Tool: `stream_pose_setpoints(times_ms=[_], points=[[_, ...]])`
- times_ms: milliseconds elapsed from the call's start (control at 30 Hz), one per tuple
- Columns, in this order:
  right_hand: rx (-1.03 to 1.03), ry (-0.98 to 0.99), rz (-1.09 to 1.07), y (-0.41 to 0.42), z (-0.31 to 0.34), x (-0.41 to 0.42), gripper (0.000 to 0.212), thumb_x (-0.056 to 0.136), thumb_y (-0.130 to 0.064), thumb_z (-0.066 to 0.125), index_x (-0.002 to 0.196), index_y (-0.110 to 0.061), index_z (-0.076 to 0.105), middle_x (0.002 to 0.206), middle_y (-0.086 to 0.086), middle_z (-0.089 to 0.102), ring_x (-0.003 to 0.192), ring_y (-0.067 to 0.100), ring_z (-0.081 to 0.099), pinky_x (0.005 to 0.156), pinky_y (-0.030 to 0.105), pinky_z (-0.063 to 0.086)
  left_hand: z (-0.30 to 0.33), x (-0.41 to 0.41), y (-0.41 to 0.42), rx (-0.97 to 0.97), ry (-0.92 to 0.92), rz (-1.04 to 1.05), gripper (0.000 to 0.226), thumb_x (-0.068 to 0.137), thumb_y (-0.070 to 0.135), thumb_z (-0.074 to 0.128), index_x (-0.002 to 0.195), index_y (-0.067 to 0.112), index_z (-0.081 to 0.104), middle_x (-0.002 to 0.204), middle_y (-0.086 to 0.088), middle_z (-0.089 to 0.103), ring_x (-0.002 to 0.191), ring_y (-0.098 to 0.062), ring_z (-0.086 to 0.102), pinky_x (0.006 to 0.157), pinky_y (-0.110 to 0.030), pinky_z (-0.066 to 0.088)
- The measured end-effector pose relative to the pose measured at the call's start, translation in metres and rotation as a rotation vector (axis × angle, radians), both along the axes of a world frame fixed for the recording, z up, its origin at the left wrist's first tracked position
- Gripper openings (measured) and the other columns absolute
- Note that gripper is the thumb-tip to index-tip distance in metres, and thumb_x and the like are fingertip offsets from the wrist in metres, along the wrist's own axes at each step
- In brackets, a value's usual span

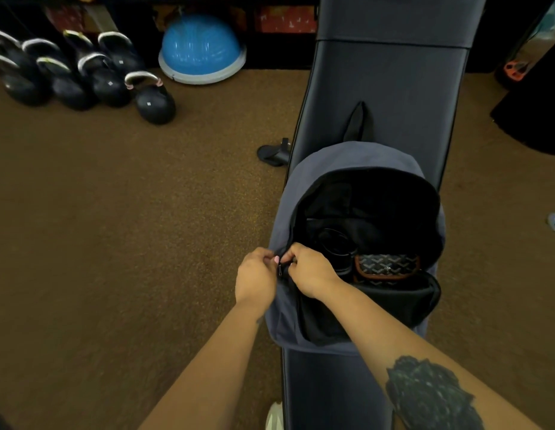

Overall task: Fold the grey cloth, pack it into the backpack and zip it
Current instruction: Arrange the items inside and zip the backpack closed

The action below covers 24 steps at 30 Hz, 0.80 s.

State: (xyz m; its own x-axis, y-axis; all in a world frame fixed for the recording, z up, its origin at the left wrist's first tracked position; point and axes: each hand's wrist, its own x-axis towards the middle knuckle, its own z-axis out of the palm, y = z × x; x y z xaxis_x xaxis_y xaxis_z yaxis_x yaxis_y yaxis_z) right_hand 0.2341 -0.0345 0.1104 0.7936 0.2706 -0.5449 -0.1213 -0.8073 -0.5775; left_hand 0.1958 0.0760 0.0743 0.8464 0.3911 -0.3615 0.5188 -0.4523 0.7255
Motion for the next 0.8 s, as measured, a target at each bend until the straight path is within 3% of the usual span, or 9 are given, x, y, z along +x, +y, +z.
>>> stream_pose_setpoints(times_ms=[133, 233, 367, 500, 667, 733, 800], points=[[-0.001, 0.005, -0.011, -0.002, -0.002, 0.001, 0.012, 0.087, -0.013, 0.047, 0.090, -0.025, 0.047, 0.090, 0.001, 0.057, 0.095, 0.029, 0.059, 0.090, 0.046, 0.047, -0.001, 0.002, -0.002, -0.074, 0.139, 0.119, 0.026, 0.089, 0.035, 0.058, 0.088, 0.010, 0.061, 0.085, -0.008, 0.068, 0.081, -0.024, 0.062, 0.069, -0.031, 0.046], [-0.006, -0.017, 0.000, -0.004, 0.000, 0.000, 0.011, 0.088, -0.012, 0.045, 0.092, -0.022, 0.045, 0.090, -0.002, 0.055, 0.096, 0.027, 0.058, 0.092, 0.044, 0.045, 0.000, 0.003, -0.006, -0.318, 0.213, 0.255, 0.028, 0.089, 0.035, 0.059, 0.069, 0.015, 0.058, 0.072, -0.005, 0.066, 0.064, -0.017, 0.063, 0.060, -0.030, 0.053], [-0.008, -0.055, 0.029, -0.004, 0.001, -0.002, 0.013, 0.090, -0.009, 0.045, 0.093, -0.021, 0.042, 0.091, -0.006, 0.052, 0.098, 0.023, 0.058, 0.093, 0.039, 0.041, 0.006, -0.001, -0.007, -0.627, 0.211, 0.394, 0.023, 0.091, 0.024, 0.059, 0.073, 0.010, 0.056, 0.066, -0.003, 0.057, 0.054, -0.011, 0.052, 0.040, -0.014, 0.046], [-0.008, -0.081, 0.046, -0.003, 0.001, -0.004, 0.014, 0.089, -0.011, 0.049, 0.093, -0.020, 0.038, 0.091, -0.005, 0.052, 0.099, 0.024, 0.058, 0.091, 0.038, 0.038, 0.005, -0.005, -0.002, -0.722, 0.234, 0.379, 0.012, 0.088, 0.013, 0.062, 0.079, 0.011, 0.055, 0.072, -0.004, 0.057, 0.063, -0.009, 0.056, 0.046, -0.013, 0.050], [-0.002, -0.204, 0.001, 0.000, -0.001, -0.014, 0.018, 0.085, -0.013, 0.053, 0.088, -0.018, 0.036, 0.078, 0.001, 0.053, 0.084, 0.031, 0.059, 0.079, 0.038, 0.040, 0.006, -0.001, -0.002, -0.660, 0.235, 0.329, 0.021, 0.085, -0.005, 0.057, 0.098, 0.008, 0.047, 0.080, -0.005, 0.058, 0.074, -0.015, 0.058, 0.061, -0.026, 0.051], [0.016, -0.231, -0.024, 0.001, -0.004, -0.020, 0.020, 0.084, -0.016, 0.055, 0.086, -0.020, 0.036, 0.077, 0.001, 0.055, 0.082, 0.032, 0.059, 0.076, 0.040, 0.045, 0.005, 0.002, -0.003, -0.484, 0.241, 0.265, 0.019, 0.085, -0.002, 0.056, 0.094, 0.012, 0.046, 0.086, -0.008, 0.060, 0.076, -0.019, 0.060, 0.064, -0.032, 0.055], [0.036, -0.233, -0.040, 0.001, -0.007, -0.023, 0.022, 0.082, -0.019, 0.057, 0.085, -0.023, 0.036, 0.078, 0.003, 0.058, 0.081, 0.032, 0.058, 0.075, 0.043, 0.049, 0.006, 0.003, -0.005, -0.355, 0.242, 0.221, 0.020, 0.084, 0.003, 0.057, 0.086, 0.018, 0.045, 0.098, -0.015, 0.062, 0.086, -0.027, 0.063, 0.076, -0.041, 0.057]])
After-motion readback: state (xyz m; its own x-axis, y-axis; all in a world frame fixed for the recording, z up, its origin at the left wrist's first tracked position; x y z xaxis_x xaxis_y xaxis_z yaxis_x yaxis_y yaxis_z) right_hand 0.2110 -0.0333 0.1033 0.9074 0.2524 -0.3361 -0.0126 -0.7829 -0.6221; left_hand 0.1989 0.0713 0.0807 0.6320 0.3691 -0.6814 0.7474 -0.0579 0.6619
